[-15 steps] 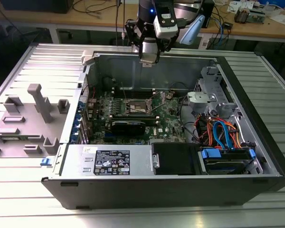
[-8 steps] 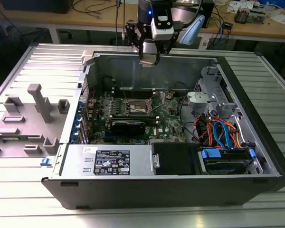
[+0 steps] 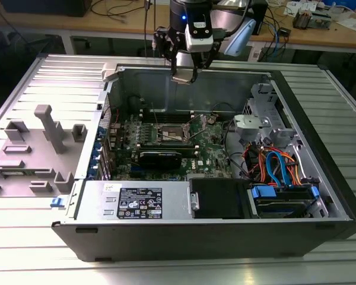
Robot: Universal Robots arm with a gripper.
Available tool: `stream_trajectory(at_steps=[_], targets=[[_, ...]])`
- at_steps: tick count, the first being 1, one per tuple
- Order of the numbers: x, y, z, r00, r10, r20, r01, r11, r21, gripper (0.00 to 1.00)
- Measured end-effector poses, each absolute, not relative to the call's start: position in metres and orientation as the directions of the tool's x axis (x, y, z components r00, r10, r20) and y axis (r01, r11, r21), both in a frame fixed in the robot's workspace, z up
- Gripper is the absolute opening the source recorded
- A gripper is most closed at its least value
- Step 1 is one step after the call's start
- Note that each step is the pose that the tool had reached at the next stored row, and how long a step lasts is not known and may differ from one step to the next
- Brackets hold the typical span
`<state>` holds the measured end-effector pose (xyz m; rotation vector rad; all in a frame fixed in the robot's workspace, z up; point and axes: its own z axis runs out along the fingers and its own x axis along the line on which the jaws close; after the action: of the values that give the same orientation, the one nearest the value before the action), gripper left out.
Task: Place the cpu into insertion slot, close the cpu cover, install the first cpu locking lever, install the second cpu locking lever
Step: 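Place the cpu into insertion slot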
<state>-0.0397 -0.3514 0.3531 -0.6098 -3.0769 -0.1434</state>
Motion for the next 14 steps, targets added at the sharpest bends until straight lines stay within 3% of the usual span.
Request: stream_trajectory(at_steps=[14], targets=[[-0.0406,-0.3516,0.3517,-0.904,0.427,0.019,0.427,0.900,0.089,0.54]])
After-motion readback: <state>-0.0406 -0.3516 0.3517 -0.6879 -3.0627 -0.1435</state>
